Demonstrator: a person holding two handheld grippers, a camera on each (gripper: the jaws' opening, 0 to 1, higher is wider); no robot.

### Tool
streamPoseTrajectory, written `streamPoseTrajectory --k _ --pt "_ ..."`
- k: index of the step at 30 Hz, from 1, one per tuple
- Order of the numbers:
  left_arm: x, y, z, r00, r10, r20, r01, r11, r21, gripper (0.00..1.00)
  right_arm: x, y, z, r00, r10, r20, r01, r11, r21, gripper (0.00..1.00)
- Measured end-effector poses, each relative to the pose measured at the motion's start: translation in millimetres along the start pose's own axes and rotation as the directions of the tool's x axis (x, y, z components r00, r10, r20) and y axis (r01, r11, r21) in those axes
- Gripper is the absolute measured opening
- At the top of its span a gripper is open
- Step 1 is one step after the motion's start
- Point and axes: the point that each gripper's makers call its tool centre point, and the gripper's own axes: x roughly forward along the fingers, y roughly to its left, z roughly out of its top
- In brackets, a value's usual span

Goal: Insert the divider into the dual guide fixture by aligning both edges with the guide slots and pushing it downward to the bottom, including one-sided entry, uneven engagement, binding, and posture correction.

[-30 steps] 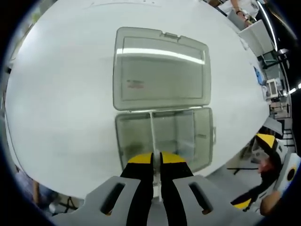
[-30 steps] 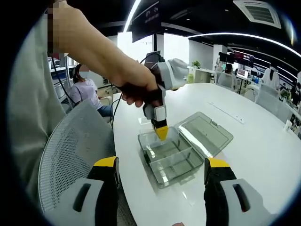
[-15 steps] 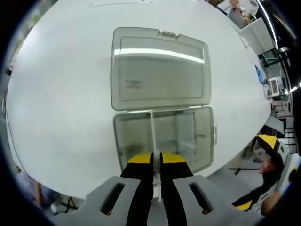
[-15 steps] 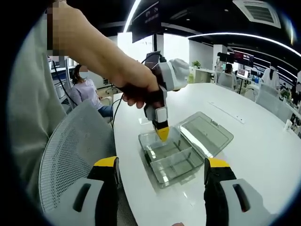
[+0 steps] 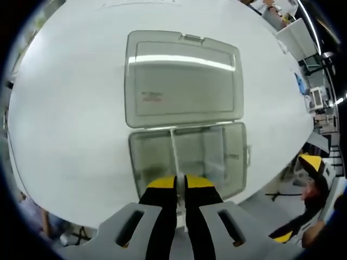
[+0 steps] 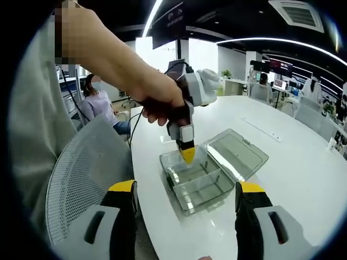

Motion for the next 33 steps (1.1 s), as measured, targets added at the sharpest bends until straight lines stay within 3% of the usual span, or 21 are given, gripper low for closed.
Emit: streamPoseTrajectory --k 33 --pt "5.4 1.0 -0.7 0.999 0.033 -0.015 -0.032 0.999 0.037 0.01 0.0 -0.1 -4.1 1.000 0.002 -0.004 -0.001 1.000 0.008 0.71"
